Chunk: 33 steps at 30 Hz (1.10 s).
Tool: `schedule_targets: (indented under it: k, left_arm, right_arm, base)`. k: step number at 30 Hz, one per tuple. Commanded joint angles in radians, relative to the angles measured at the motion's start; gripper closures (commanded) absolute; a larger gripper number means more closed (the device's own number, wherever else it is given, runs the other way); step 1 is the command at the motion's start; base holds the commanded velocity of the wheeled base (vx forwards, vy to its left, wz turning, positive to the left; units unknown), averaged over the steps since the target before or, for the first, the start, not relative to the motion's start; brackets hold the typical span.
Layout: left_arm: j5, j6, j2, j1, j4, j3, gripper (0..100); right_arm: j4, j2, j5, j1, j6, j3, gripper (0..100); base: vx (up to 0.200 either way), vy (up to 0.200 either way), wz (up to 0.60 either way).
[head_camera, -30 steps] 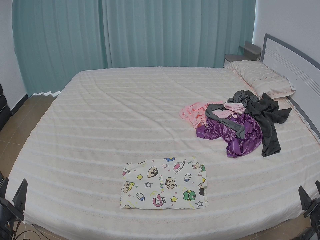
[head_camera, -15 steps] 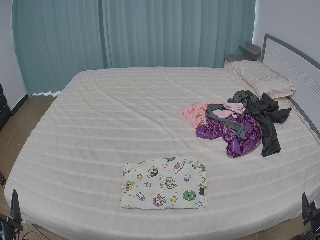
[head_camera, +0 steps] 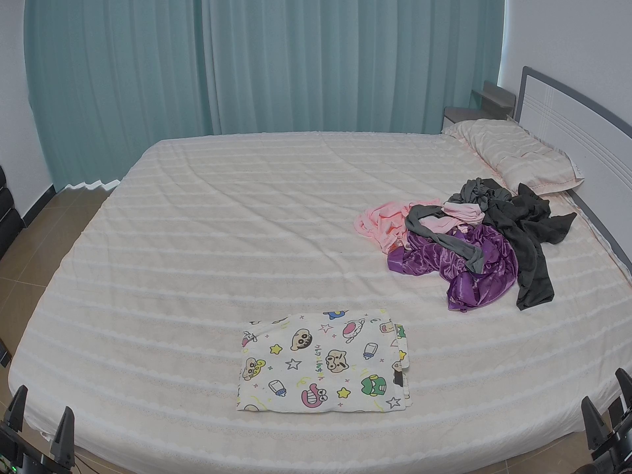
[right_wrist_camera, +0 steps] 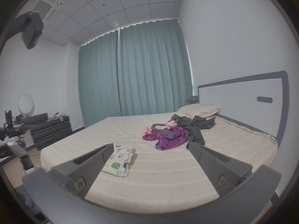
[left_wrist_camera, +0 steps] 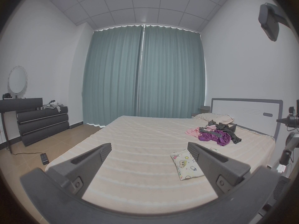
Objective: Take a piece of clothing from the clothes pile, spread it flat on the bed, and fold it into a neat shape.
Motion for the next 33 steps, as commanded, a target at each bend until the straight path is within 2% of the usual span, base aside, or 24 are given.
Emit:
schedule_targets:
  k: [1, 2, 4, 8, 11, 12, 22, 33]
  left_arm:
    - [-0.03, 0.019, -0.009, 0.0, 0.025, 0.018, 0]
    - [-0.03, 0.019, -0.009, 0.0, 0.025, 0.018, 0]
    - [-0.03, 0.018, -0.009, 0.0, 0.025, 0.018, 0]
    - [-0.026, 0.012, -0.009, 0.0, 0.025, 0.018, 0]
    - [-0.023, 0.012, -0.009, 0.0, 0.025, 0.018, 0]
    - [0.002, 0.002, -0.009, 0.0, 0.026, 0.018, 0]
    - [0.0, 0.019, -0.009, 0.001, 0.023, 0.018, 0]
    - [0.0, 0.056, -0.009, 0.001, 0.025, 0.018, 0]
  right_arm:
    - [0.0, 0.008, -0.152, -0.001, -0.014, 0.015, 0]
    - [0.02, 0.008, -0.229, -0.001, -0.068, 0.018, 0]
    - [0.046, 0.009, -0.297, -0.002, -0.091, 0.018, 0]
    - [0.056, 0.008, -0.266, -0.002, -0.089, 0.018, 0]
    - [0.064, 0.008, -0.266, -0.002, -0.085, 0.018, 0]
    - [0.064, 0.008, -0.266, 0.001, -0.075, 0.018, 0]
    - [0.061, 0.006, -0.254, 0.001, -0.045, 0.018, 0]
    - [0.063, 0.006, -0.251, 0.001, -0.052, 0.018, 0]
  base:
    - [0.0, 0.0, 0.0]
    - [0.0, 0.0, 0.0]
    - [0.0, 0.0, 0.0]
    - [0.0, 0.0, 0.0]
    - [0.0, 0.0, 0.0]
    - [0.0, 0.0, 0.0]
    - [0.0, 0.0, 0.0]
    - [0.0, 0.0, 0.0]
